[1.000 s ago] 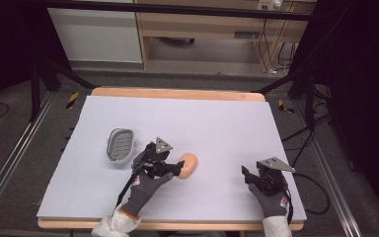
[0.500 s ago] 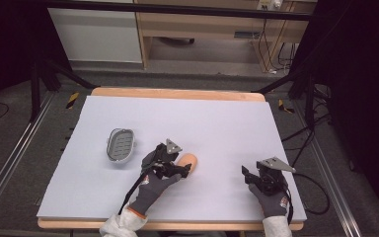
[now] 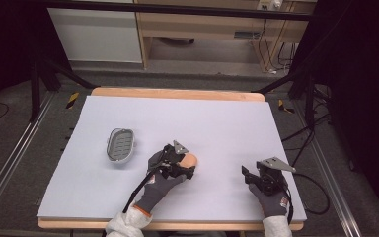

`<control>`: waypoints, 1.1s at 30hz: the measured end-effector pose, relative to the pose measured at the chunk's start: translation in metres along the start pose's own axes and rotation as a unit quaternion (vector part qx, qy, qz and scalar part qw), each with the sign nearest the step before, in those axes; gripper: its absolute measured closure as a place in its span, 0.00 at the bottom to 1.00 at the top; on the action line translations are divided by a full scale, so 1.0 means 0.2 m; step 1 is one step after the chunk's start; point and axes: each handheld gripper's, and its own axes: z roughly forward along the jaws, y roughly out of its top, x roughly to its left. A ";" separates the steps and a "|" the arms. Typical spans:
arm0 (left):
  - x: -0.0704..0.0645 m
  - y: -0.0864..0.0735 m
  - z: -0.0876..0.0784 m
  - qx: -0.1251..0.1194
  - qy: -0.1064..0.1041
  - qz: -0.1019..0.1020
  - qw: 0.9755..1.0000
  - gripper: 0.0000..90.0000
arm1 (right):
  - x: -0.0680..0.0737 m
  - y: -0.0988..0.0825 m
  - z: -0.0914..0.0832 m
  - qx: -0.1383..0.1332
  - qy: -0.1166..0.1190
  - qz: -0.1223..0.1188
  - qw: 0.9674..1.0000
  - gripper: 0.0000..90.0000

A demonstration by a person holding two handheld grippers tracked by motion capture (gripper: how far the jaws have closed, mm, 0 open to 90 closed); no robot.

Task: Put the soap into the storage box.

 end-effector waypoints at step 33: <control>-0.02 0.02 0.10 0.040 0.007 0.006 0.999 0.34 | 0.00 0.00 0.00 0.003 0.006 -0.001 1.000 0.43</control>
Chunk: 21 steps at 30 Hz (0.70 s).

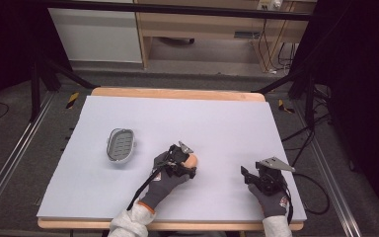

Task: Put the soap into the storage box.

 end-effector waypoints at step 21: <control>0.03 0.00 -0.13 -0.023 -0.001 -0.018 1.000 0.35 | 0.00 0.00 -0.01 -0.002 0.000 -0.001 1.000 0.44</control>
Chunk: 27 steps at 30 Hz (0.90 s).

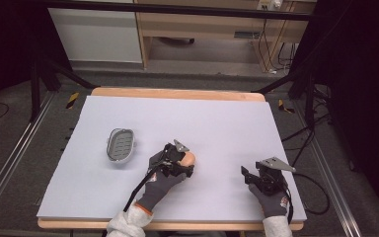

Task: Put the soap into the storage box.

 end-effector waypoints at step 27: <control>0.12 -0.02 -0.31 -0.055 0.005 -0.023 0.998 0.35 | 0.00 0.00 0.00 -0.003 -0.002 -0.004 1.000 0.44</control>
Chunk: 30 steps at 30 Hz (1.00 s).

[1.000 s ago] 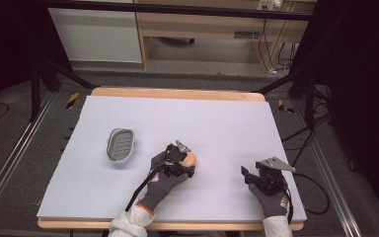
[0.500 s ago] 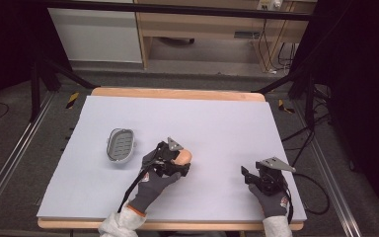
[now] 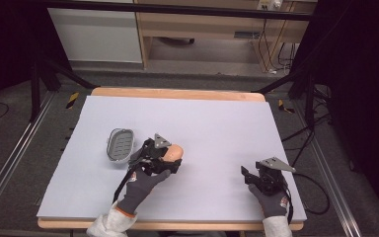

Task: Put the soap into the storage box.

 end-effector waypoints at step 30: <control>0.29 0.02 -0.24 -0.045 0.044 -0.043 0.997 0.35 | 0.00 0.00 0.00 0.003 0.001 0.002 1.000 0.44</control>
